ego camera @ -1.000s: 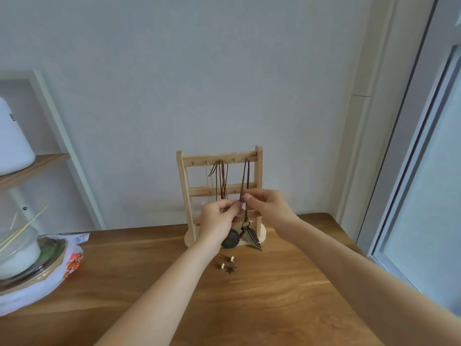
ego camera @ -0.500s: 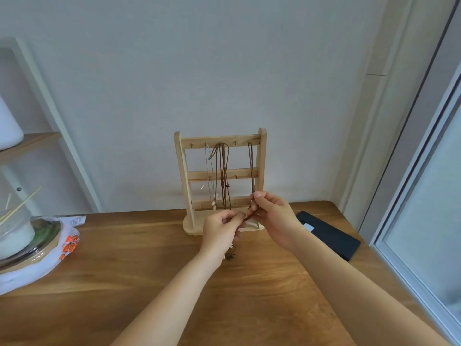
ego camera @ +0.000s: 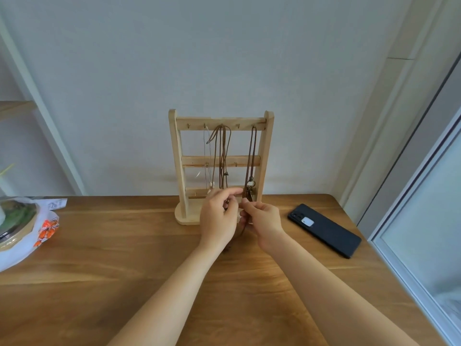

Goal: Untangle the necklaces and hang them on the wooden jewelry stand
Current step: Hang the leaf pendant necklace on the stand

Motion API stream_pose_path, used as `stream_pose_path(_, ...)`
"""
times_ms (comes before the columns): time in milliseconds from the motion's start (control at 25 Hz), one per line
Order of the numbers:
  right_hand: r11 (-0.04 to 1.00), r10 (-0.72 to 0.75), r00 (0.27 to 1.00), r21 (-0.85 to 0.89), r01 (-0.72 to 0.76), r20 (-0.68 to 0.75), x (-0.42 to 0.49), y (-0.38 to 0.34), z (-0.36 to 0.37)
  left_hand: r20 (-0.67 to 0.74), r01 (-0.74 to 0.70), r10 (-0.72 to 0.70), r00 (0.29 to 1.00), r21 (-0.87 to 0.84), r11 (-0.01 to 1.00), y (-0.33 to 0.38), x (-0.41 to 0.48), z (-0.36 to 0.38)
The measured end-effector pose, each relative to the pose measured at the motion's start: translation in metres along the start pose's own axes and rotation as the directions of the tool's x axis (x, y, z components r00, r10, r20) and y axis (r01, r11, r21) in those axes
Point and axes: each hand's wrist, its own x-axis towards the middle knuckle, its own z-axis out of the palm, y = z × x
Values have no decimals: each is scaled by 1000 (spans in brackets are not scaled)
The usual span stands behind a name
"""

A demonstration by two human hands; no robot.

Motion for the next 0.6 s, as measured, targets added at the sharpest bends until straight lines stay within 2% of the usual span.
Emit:
stream_pose_path(160,998,60,994,4,-60,-87,9,0,1,167,-8,-3,986,68,998,-3,10,6)
stream_pose_path(360,989,148,986,-3,-149,-73,13,0,3,233,42,-62,971,88,995,-9,17,7)
stream_pose_path(480,987,154,982,-18,-157,-112,16,-3,4,231,54,-92,969,165,985,-9,19,6)
stream_pose_path(600,984,178,973,5,-179,-146,14,-5,4,274,79,-115,955,140,987,-8,22,7)
